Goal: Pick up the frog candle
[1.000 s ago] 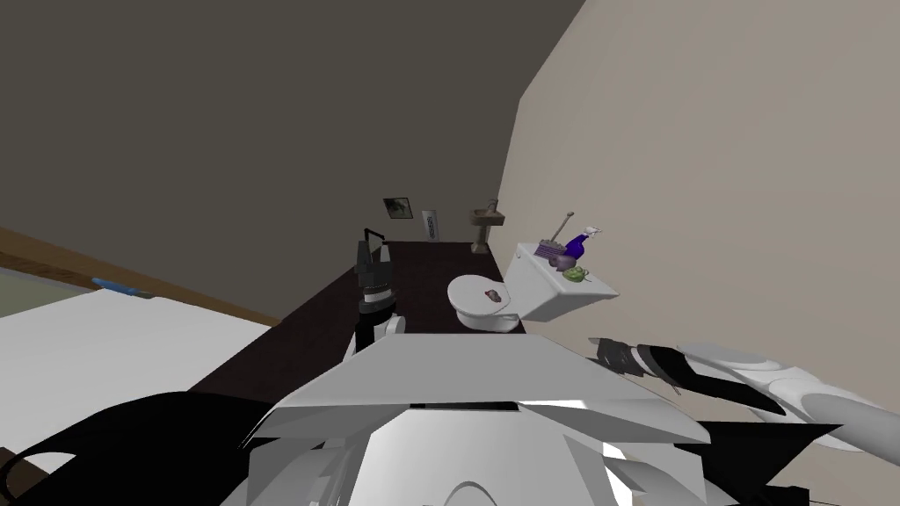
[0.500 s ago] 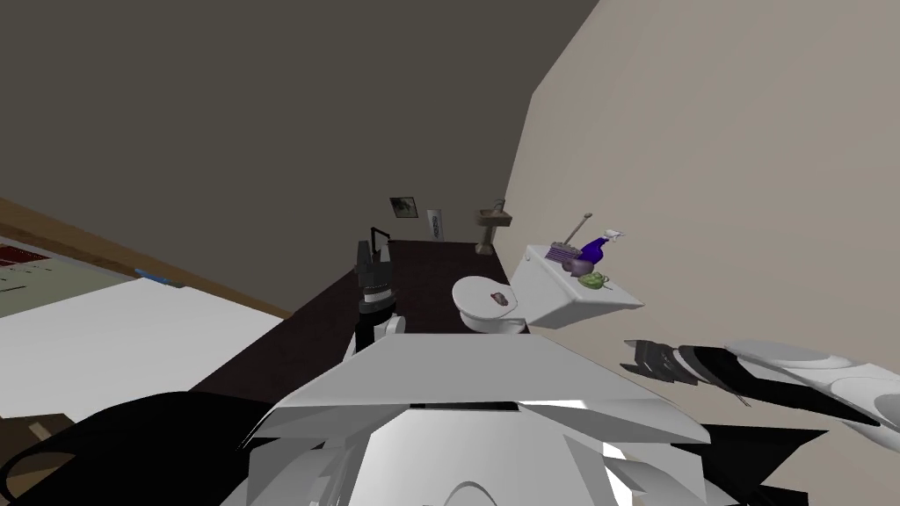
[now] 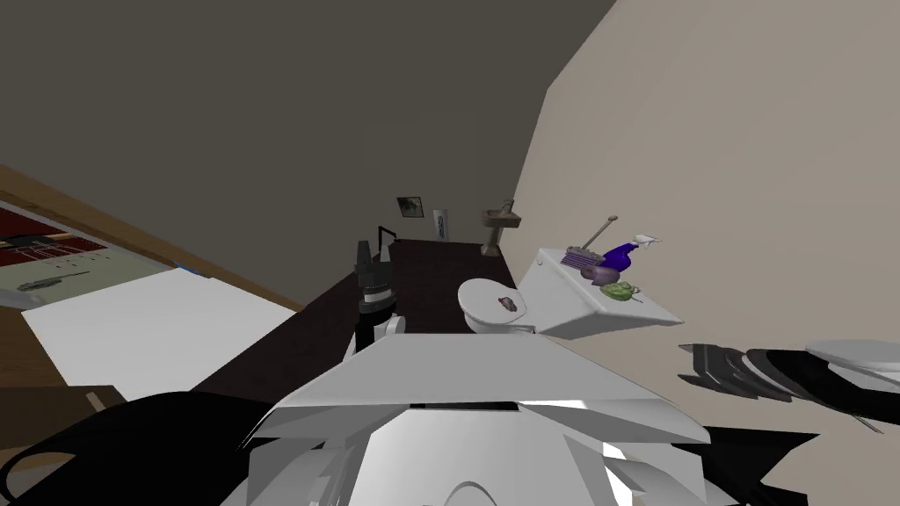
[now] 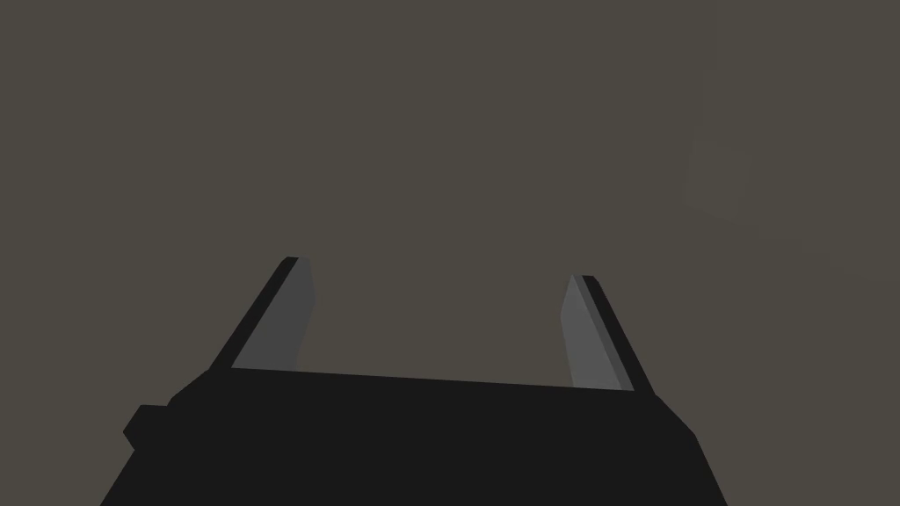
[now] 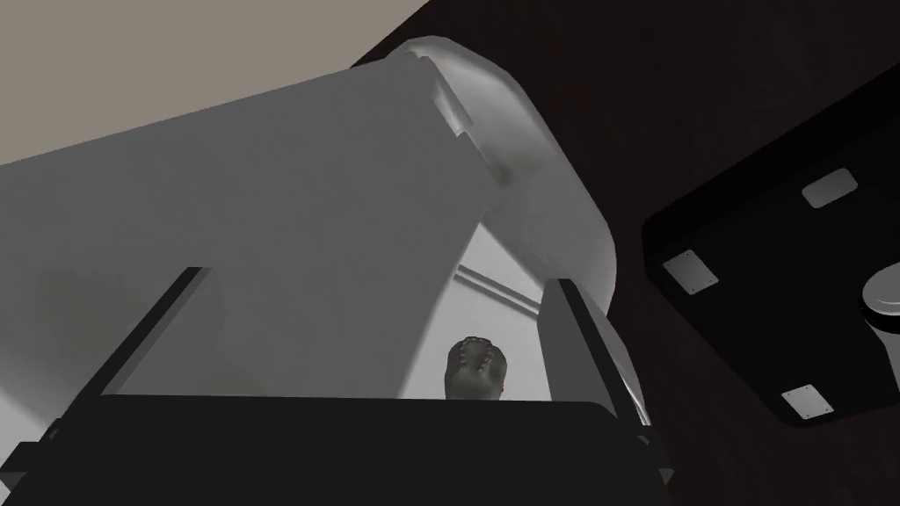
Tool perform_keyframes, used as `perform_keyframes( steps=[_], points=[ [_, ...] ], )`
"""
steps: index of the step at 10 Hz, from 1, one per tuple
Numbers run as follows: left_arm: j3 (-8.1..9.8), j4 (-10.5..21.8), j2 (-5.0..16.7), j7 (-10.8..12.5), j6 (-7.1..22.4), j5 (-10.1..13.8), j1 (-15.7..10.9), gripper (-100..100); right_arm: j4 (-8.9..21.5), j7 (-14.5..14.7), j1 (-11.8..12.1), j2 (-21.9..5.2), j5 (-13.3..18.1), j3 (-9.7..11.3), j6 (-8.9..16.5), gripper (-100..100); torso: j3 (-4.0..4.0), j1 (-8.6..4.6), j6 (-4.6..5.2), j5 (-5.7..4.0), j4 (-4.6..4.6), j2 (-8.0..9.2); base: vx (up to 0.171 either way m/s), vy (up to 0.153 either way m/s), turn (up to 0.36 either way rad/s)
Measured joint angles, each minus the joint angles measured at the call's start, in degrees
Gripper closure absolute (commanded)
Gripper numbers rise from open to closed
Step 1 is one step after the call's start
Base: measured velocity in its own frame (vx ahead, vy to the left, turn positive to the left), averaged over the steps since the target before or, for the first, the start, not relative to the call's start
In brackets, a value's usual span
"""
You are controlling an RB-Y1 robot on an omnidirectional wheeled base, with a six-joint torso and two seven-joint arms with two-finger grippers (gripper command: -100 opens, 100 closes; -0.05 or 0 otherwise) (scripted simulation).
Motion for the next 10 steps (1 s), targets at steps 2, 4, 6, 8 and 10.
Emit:
perform_keyframes(
  steps=[2, 4, 6, 8, 10],
  points=[
    [0.00, 0.0, 0.0, 0.0, 0.0, 0.0, 0.0, 0, -1.2, -0.2, 0.8, -3.0, -0.4, 1.2, 2.3, -100, 0.00, 0.00, 0.00, -0.02, 0.00, 0.01, 0.033, 0.038, 0.028],
    [0.00, 0.0, 0.0, 0.0, 0.0, 0.0, 0.0, 0, 4.3, 1.4, -1.5, -2.2, 0.5, 1.8, 0.2, -100, 0.04, -0.08, -0.03, -0.04, 0.02, 0.06, 0.047, 0.040, 0.093],
    [0.00, 0.0, 0.0, 0.0, 0.0, 0.0, 0.0, 0, 7.0, 2.3, -2.5, -2.7, 1.0, 2.3, -1.1, -100, 0.06, -0.14, 0.02, -0.05, 0.02, 0.11, 0.013, 0.008, -0.004],
    [0.00, 0.0, 0.0, 0.0, 0.0, 0.0, 0.0, 0, 4.4, 1.5, -1.1, -4.0, 0.2, 2.3, 0.4, -100, 0.14, -0.23, 0.02, -0.08, 0.06, 0.24, 0.040, 0.035, 0.102],
    [0.00, 0.0, 0.0, 0.0, 0.0, 0.0, 0.0, 0, 3.4, 1.9, -0.4, -7.3, -0.9, 3.6, 1.6, -100, -0.10, 0.08, -0.03, -0.01, -0.04, -0.16, 0.082, 0.057, 0.067]
  ],
)
